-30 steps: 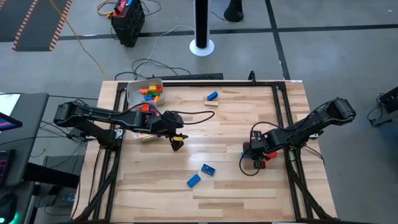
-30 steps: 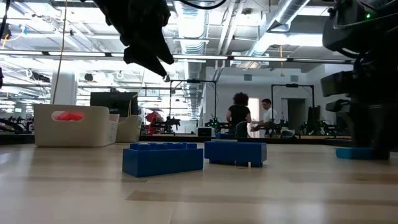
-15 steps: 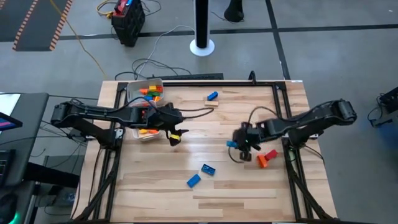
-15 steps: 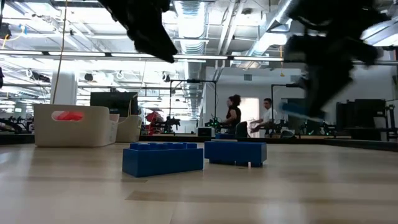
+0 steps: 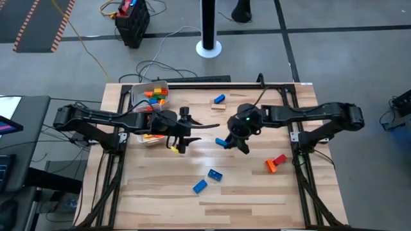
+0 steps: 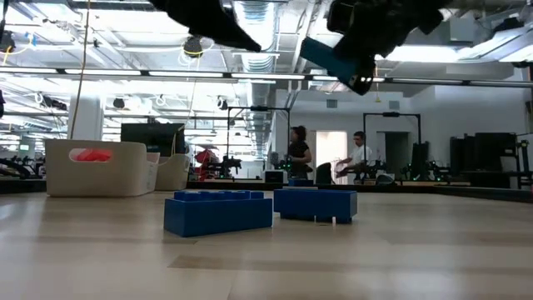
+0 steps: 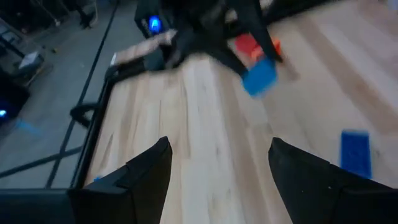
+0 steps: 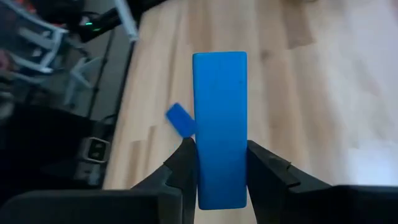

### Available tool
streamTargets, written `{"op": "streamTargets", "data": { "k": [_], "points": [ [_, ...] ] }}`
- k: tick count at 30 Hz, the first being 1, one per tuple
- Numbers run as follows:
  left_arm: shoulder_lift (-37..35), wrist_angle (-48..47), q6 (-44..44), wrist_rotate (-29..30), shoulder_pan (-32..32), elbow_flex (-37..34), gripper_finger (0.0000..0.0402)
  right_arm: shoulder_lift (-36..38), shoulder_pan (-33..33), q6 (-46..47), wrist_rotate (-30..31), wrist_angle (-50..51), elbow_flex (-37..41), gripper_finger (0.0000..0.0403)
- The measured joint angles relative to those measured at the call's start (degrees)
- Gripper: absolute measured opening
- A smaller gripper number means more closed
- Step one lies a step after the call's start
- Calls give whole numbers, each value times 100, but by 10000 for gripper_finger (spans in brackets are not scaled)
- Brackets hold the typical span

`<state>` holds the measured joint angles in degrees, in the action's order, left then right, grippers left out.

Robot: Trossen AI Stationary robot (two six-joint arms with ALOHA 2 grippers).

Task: Sort blocks by size
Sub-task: Put the large blue wooden block into the white bin

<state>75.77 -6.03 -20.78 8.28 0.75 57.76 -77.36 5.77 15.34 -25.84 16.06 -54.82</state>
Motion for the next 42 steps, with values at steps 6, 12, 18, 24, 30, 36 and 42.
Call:
{"op": "streamTargets", "data": {
  "k": [6, 12, 18, 24, 30, 36, 42],
  "points": [
    [396, 490, 241, -332, 136, 24, 254, -588, -16, 26, -405, 34, -280, 132],
    [721, 724, 124, -351, 381, 137, 245, -831, -10, 65, -777, -26, -433, 133],
    [970, 769, 44, -348, 486, 187, 227, -809, 13, 311, -1061, -227, -438, 133],
    [1097, 1017, -133, -342, 549, 192, 216, -820, 40, 664, -1179, -609, -438, 133],
    [1296, 1404, -441, -382, 595, 192, 214, -822, 61, 1183, -1389, -924, -436, 133],
    [1343, 2018, -982, -400, 650, 188, 193, -824, 123, 1624, -1840, -928, -436, 133],
    [1350, 2043, -993, -479, 645, 200, 141, -824, 242, 1784, -2047, -925, -436, 133]
  ]
}}
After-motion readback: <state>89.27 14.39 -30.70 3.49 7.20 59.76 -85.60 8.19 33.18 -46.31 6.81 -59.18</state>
